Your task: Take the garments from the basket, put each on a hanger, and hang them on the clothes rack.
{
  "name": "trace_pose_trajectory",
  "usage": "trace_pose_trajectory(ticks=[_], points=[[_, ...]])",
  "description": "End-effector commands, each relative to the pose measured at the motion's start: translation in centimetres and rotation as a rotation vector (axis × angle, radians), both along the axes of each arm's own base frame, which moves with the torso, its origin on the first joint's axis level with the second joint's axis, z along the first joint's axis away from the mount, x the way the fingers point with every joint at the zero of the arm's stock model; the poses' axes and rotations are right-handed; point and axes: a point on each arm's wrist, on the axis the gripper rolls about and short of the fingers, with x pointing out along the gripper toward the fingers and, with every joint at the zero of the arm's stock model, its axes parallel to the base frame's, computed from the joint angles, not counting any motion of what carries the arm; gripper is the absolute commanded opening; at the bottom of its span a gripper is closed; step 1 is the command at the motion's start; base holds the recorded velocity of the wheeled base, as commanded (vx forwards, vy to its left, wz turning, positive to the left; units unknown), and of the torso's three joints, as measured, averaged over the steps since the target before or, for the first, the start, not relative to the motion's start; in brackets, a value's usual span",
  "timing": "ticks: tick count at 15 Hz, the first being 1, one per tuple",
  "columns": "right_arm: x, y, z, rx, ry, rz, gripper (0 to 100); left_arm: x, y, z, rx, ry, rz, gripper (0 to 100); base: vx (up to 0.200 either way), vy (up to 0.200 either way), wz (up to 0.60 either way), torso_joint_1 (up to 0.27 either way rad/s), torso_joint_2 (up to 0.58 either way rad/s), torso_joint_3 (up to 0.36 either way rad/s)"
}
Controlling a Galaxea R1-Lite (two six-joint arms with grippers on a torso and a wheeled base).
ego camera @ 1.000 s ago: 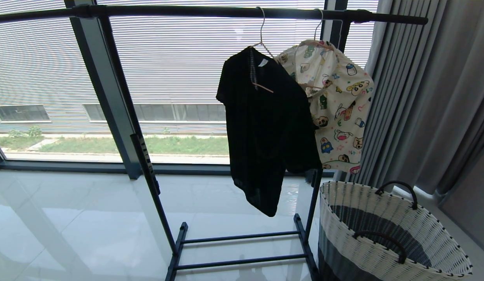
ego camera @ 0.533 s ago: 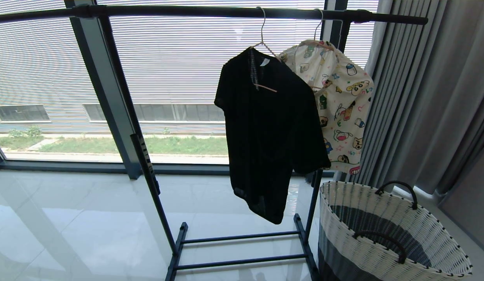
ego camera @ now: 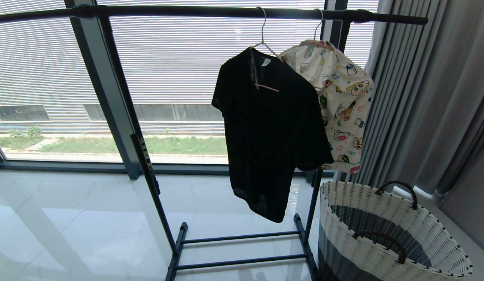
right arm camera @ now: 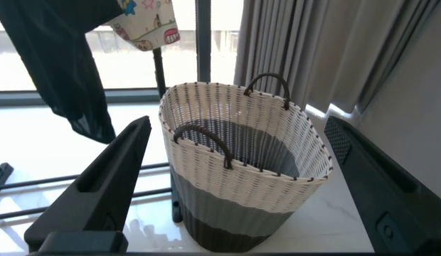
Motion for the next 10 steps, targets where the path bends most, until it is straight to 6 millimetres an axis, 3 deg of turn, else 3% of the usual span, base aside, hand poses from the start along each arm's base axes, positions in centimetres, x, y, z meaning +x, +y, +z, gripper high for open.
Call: trace_pose_trajectory(ticks=[1, 10], points=[[0.01, 0.0, 0.01, 0.001, 0.001, 0.0, 100, 0.02, 0.0, 0.01, 0.003, 0.002, 0.0, 100, 0.0, 0.0, 0.0, 0.0, 0.0, 0.0], [0.01, 0.0, 0.01, 0.001, 0.001, 0.0, 100, 0.01, 0.0, 0.04, 0.154, -0.013, 0.003, 100, 0.0, 0.0, 0.0, 0.0, 0.0, 0.0]])
